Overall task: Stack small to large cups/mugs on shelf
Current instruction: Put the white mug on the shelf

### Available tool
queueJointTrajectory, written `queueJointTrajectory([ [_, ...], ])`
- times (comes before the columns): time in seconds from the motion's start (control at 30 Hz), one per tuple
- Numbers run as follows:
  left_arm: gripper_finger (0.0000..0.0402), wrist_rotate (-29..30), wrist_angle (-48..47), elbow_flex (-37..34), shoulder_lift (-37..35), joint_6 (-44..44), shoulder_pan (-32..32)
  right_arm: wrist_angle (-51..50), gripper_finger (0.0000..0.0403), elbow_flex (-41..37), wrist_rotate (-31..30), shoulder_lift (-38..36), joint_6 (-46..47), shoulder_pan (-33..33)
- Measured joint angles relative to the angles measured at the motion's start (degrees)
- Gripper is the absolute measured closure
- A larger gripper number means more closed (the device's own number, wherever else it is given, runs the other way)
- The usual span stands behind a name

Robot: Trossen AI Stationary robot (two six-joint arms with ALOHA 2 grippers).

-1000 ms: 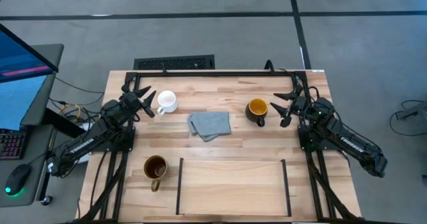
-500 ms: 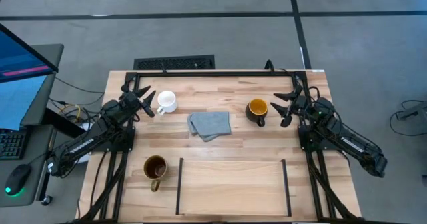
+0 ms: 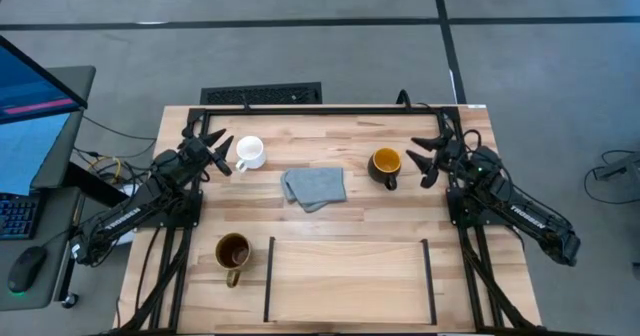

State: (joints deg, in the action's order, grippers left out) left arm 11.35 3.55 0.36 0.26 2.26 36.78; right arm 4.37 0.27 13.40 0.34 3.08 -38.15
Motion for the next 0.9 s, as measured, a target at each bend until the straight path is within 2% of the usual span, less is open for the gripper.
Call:
queueJointTrajectory([
  [0.2, 0.0255, -0.97, -0.05, 0.01, 0.00, 1.38, 0.00, 1.99, 0.0163, -0.02, 0.01, 0.00, -0.46, 0.02],
  [0.47, 0.0255, -8.21, -2.16, 1.42, 0.53, 1.24, -0.01, 2.07, 0.0163, 0.00, -0.20, 0.00, -0.51, -0.22],
  [0.6, 0.0255, -8.57, -2.43, 3.52, 1.35, 0.13, 0.00, 2.02, 0.0163, -0.01, -2.00, 0.00, -0.55, -0.24],
  [0.9, 0.0255, -14.06, -5.75, 9.04, 8.94, -1.25, -0.01, 1.92, 0.0163, 0.00, -7.67, 0.02, -0.70, -0.24],
])
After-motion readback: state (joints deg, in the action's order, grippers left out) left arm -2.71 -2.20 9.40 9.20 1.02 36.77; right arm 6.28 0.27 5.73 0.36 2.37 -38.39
